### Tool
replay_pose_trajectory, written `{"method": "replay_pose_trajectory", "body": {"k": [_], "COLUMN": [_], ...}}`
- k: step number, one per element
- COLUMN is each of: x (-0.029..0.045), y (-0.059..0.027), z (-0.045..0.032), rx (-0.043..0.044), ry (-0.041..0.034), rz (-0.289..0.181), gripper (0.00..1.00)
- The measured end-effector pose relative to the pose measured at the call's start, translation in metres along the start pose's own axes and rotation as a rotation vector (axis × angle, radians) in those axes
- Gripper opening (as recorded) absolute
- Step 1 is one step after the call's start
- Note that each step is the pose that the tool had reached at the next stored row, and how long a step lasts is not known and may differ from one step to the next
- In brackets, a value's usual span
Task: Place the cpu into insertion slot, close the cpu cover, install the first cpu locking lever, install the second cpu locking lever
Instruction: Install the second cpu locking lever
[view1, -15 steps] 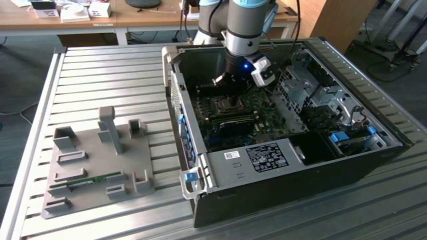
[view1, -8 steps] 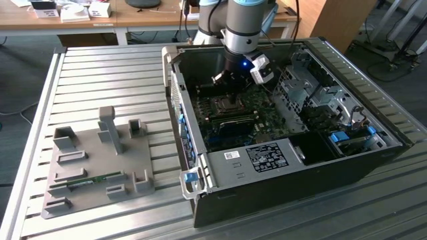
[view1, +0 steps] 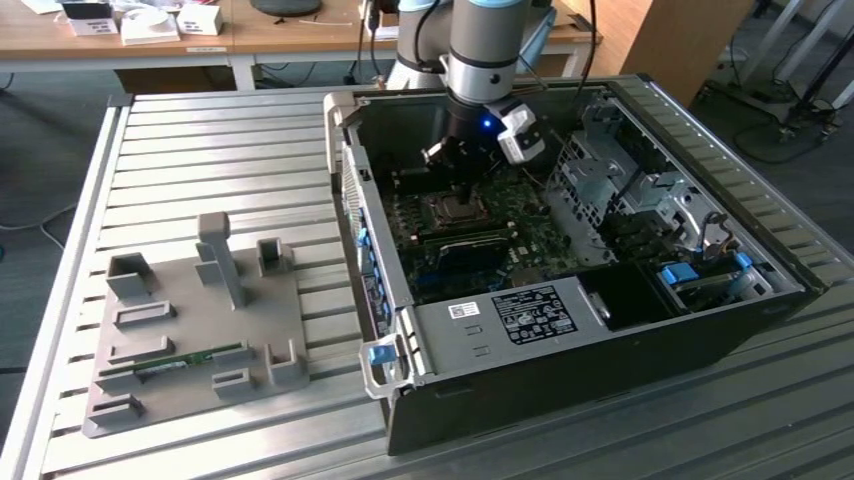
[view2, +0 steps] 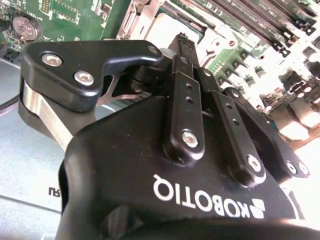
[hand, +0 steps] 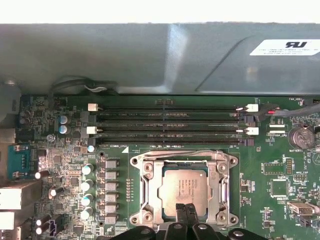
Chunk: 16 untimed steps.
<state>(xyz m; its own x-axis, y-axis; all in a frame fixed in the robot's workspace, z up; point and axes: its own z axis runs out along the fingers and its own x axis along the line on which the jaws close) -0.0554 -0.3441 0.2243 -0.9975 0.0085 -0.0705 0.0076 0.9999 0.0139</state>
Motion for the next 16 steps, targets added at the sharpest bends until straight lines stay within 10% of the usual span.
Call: {"method": "replay_pose_trajectory", "body": {"k": [16], "x": [-0.0037], "y": [0.0003], "z": [-0.0031], "rx": [-0.0002], "ry": [-0.0001], "rz": [0.000], "gripper": [0.11]}}
